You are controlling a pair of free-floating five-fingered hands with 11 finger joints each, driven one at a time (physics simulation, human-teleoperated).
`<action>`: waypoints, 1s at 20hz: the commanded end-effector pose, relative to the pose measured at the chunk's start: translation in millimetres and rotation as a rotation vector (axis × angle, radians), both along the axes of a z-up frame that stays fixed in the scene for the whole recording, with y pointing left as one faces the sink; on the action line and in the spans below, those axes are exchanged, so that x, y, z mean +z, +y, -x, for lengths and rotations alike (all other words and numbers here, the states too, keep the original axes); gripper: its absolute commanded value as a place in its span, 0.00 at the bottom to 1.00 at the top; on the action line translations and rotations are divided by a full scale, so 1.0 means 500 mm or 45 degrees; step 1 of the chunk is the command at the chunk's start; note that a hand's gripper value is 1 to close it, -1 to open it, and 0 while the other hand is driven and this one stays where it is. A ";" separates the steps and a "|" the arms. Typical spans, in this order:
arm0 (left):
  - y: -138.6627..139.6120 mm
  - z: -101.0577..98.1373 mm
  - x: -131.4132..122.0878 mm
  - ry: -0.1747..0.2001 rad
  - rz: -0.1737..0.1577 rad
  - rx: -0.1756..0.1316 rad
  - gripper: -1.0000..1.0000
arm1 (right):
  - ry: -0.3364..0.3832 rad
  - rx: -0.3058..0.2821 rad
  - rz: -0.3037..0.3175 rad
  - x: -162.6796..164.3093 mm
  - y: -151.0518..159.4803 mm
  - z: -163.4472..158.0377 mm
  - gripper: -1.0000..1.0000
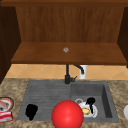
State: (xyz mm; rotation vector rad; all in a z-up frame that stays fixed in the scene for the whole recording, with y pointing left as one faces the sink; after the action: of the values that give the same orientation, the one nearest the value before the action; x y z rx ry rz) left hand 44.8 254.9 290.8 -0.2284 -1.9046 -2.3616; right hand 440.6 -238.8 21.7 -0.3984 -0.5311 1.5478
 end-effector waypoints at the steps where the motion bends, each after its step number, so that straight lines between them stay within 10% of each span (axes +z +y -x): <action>1: 0.000 0.000 0.000 0.000 0.000 0.000 0.50 | -0.009 -0.010 0.000 0.056 -0.007 0.000 0.00; 20: 0.000 0.000 0.000 0.000 0.000 0.000 0.50 | -0.021 0.003 -0.084 0.263 -0.128 0.085 0.00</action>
State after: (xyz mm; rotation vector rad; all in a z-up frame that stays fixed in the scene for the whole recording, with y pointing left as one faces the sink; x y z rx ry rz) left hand 44.8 254.9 290.8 -0.2284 -1.9046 -2.3616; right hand 412.4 -285.8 143.6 -0.3767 -0.5789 1.5335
